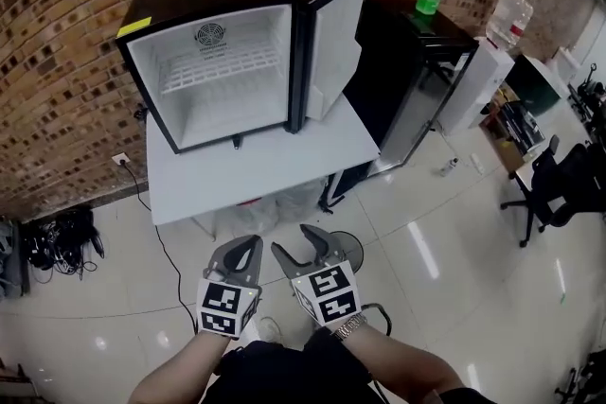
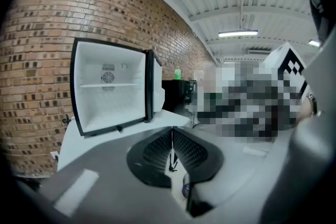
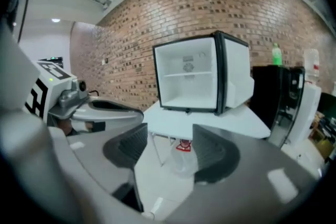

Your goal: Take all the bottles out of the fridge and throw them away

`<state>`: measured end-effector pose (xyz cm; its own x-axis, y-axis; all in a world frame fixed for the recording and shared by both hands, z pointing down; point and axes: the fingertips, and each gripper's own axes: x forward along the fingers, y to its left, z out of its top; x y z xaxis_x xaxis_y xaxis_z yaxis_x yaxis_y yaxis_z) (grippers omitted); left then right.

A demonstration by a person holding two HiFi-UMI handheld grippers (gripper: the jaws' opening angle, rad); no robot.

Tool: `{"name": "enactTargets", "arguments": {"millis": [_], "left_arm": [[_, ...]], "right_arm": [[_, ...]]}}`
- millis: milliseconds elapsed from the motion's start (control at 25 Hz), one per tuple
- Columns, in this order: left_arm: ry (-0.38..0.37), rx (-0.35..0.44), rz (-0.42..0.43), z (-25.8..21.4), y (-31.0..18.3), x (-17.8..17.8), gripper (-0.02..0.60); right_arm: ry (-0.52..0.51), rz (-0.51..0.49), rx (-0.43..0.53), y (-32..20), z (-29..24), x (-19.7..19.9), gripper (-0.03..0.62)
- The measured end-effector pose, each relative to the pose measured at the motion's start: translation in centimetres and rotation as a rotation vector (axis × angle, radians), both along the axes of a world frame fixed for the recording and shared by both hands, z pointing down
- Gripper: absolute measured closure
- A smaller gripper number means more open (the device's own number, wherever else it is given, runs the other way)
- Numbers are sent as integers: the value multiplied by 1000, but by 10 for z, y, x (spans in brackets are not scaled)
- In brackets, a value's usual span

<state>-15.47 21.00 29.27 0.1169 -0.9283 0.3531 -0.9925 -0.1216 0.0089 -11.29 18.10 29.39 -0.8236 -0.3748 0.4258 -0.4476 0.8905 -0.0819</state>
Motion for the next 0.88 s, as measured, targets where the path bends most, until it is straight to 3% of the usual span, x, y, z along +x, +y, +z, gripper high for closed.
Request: {"name": "enactTargets", "arguments": {"millis": [240, 480, 880], "left_arm": [[-50, 120, -96, -67, 22, 9, 577], [-96, 189, -210, -106, 35, 40, 578], [-140, 240, -192, -140, 58, 73, 577]], "right_arm": [[-93, -149, 109, 29, -76, 3, 324], [-144, -281, 142, 43, -112, 39, 324], [-185, -316, 175, 66, -135, 63, 366]]}}
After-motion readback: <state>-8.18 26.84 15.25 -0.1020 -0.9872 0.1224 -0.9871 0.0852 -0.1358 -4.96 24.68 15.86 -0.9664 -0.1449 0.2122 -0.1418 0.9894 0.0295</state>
